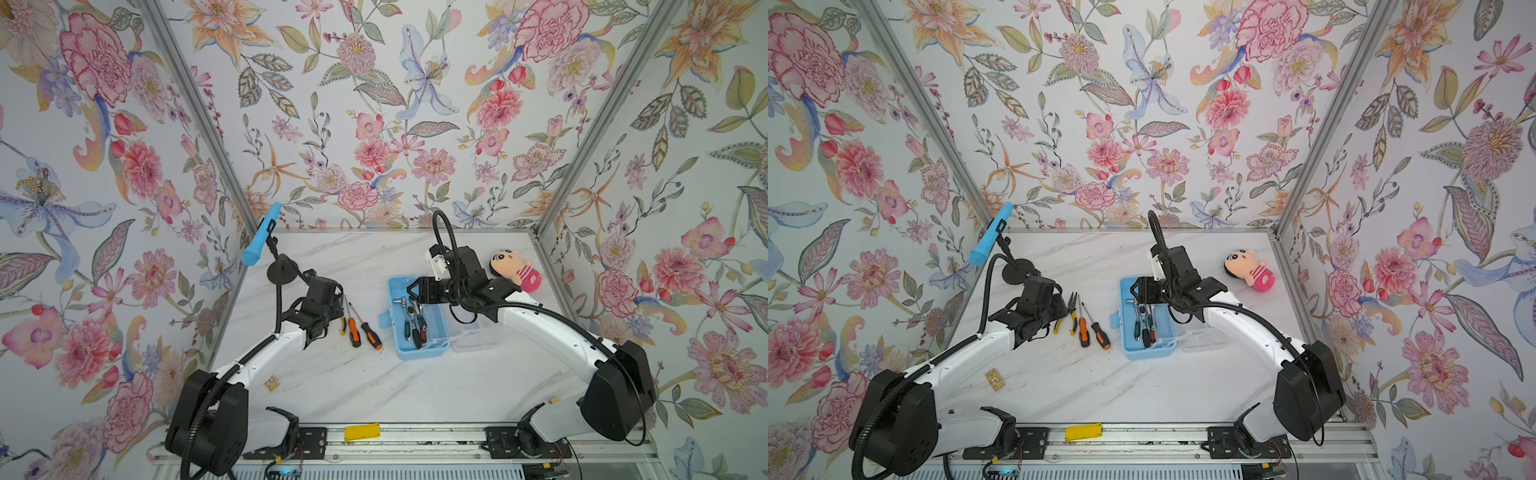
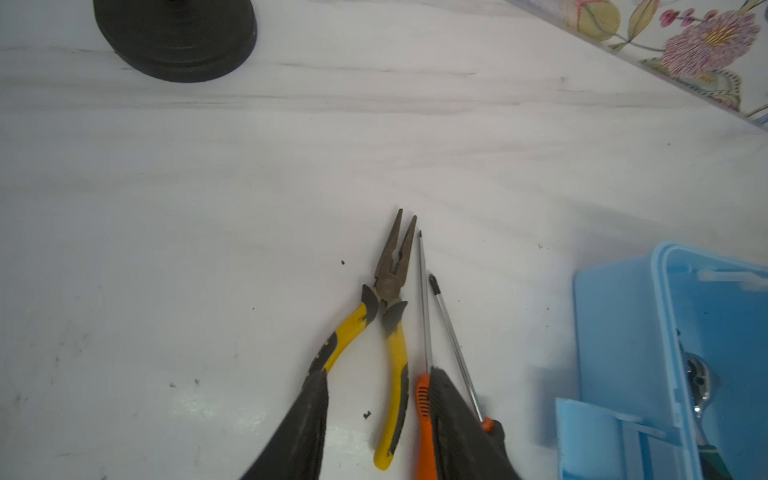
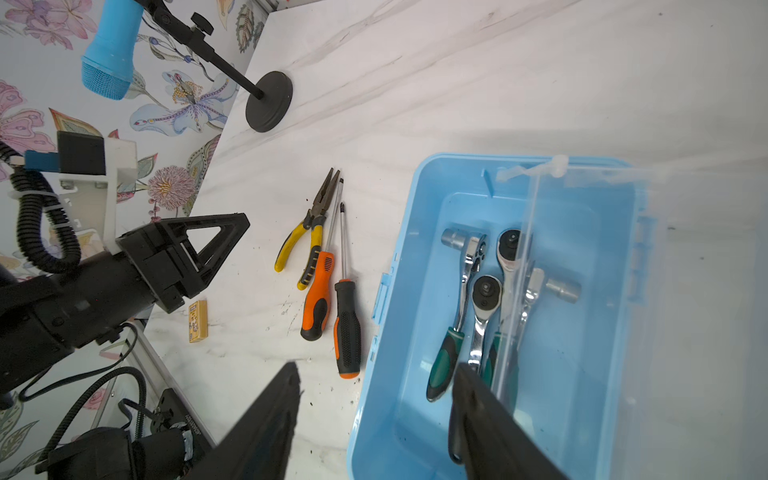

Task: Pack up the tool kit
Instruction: 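Move the left gripper back over the yellow-handled pliers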

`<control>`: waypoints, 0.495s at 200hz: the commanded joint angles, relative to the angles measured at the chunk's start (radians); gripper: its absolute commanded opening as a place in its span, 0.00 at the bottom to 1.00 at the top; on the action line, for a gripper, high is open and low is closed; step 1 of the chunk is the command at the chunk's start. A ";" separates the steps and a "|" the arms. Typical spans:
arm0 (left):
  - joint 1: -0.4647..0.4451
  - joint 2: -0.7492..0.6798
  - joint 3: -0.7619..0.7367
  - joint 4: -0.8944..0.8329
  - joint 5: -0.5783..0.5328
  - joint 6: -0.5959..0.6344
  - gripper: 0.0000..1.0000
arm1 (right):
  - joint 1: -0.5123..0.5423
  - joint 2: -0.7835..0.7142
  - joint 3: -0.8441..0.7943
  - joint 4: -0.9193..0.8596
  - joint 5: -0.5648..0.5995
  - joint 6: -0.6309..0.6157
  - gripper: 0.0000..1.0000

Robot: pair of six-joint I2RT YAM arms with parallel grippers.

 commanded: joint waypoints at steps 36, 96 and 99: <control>0.040 0.166 0.003 0.053 0.051 0.109 0.36 | 0.006 0.055 0.052 -0.015 0.014 -0.008 0.60; 0.049 0.231 -0.015 0.084 0.064 0.112 0.35 | 0.005 0.066 0.055 -0.015 0.021 -0.005 0.60; 0.049 0.234 -0.015 0.085 0.064 0.112 0.35 | 0.006 0.067 0.056 -0.015 0.020 -0.006 0.60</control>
